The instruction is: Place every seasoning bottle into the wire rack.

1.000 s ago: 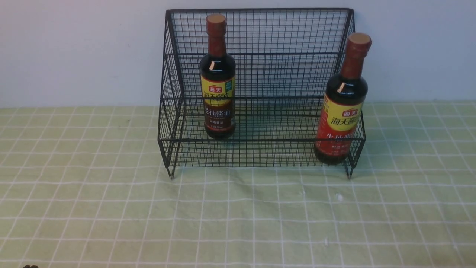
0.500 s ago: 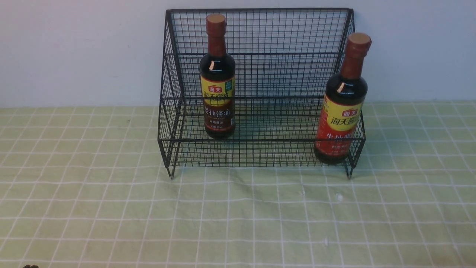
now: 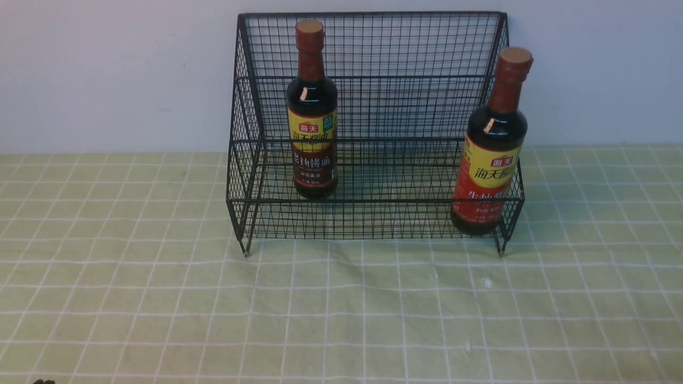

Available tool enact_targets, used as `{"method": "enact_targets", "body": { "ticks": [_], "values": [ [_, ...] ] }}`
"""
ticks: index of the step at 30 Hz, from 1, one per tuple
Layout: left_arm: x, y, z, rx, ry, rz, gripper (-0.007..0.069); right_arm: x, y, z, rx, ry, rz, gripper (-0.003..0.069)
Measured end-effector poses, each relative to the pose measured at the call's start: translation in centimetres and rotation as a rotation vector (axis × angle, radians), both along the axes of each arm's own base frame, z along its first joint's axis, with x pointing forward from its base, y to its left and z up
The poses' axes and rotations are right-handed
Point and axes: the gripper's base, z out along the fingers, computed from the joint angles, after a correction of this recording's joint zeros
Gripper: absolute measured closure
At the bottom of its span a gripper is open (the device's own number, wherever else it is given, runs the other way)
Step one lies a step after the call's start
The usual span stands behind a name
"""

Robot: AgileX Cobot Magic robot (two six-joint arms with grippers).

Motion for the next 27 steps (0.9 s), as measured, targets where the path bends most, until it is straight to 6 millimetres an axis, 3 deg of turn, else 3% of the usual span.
{"method": "enact_targets", "body": {
  "ticks": [27],
  "values": [
    [0.00, 0.00, 0.00, 0.000, 0.000, 0.000, 0.0630, 0.00, 0.00, 0.00, 0.019, -0.001, -0.004, 0.0673]
  ]
}}
